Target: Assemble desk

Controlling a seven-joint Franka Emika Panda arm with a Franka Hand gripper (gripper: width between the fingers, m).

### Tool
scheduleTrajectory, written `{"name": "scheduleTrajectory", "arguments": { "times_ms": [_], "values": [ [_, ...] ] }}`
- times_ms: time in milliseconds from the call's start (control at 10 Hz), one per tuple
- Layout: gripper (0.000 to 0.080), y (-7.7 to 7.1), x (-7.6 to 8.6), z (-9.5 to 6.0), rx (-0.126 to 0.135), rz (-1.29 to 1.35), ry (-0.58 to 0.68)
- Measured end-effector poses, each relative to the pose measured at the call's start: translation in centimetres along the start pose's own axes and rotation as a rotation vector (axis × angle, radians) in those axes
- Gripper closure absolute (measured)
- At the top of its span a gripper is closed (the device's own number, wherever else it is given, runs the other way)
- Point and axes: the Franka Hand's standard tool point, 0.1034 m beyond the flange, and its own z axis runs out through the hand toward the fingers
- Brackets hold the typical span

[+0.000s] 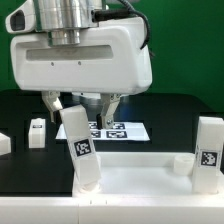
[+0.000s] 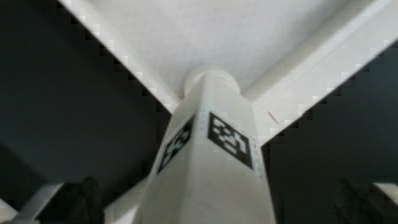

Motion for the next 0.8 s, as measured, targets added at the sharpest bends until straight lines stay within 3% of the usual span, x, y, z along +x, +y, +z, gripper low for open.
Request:
{"name": "scheduleTrajectory", "arguments": {
  "times_ms": [100, 200, 400, 500, 600, 800],
  "values": [
    [0.0151, -0.55, 0.82, -0.8, -0.02, -0.204, 0.019],
    [0.015, -1.03, 0.53, -0.7, -0.02, -0.37, 0.005],
    [0.015, -1.16, 0.62, -0.69, -0.019, -0.424, 0.002],
    [0.0285, -1.12, 0.61, -0.65, -0.019, -0.415, 0.001],
    [0.0285, -1.11, 0.61, -0.64, -0.02, -0.415, 0.001],
    [0.0514, -1.14, 0.59, -0.63, -0.018, -0.331, 0.002]
  ]
}}
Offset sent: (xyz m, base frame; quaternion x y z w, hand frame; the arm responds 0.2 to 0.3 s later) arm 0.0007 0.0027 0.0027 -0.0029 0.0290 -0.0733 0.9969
